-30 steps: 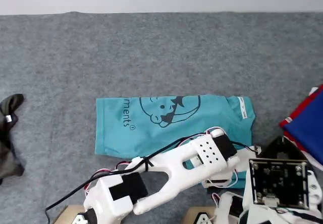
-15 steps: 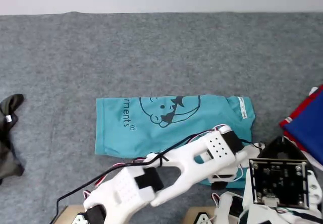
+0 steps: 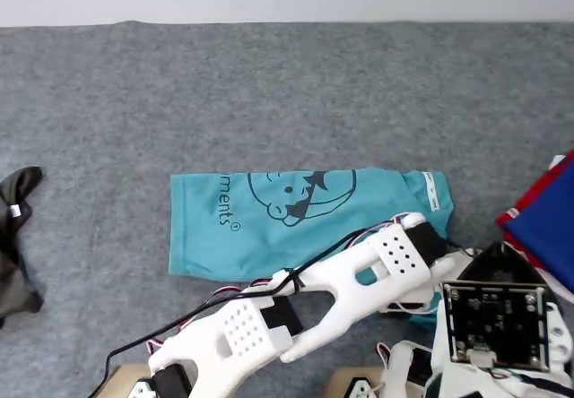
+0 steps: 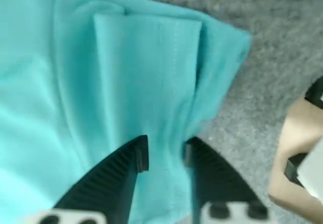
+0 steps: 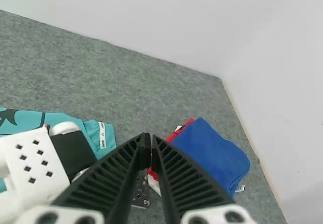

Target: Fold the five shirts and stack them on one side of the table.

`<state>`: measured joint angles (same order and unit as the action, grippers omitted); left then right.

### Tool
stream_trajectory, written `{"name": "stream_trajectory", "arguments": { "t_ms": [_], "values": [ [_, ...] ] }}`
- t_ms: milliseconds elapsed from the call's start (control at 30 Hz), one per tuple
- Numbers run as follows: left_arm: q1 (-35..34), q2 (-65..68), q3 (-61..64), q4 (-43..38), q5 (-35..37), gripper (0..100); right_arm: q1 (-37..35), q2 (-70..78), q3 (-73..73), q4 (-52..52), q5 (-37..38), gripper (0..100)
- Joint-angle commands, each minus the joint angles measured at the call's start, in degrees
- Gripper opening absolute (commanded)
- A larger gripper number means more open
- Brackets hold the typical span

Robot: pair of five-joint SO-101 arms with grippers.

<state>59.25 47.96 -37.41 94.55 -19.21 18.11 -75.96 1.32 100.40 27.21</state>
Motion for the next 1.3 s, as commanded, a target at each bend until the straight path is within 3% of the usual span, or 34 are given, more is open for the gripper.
{"name": "stream_trajectory", "arguments": {
  "t_ms": [0,133,500,933,1133,1267],
  "values": [
    [-0.5,-0.5,-4.8,2.3,-0.8,5,0.2,0.0,1.0,1.6,-0.4,1.3],
    [-0.9,-0.4,-6.4,4.2,-2.2,1,0.2,0.0,2.5,1.6,-0.4,1.2],
    [-5.8,-1.0,-6.6,4.7,-2.0,1,0.3,0.0,2.5,1.6,-0.4,1.1],
    [-0.3,-1.0,-12.6,6.0,-1.8,1,0.4,0.0,2.5,1.7,-0.4,1.1],
    [1.1,-1.0,-12.6,6.0,-1.8,11,0.4,0.0,2.5,1.9,-0.4,1.1],
    [-0.1,-1.0,-12.7,6.0,-2.0,13,0.4,0.0,2.5,1.9,-0.4,1.1]
  ]
}}
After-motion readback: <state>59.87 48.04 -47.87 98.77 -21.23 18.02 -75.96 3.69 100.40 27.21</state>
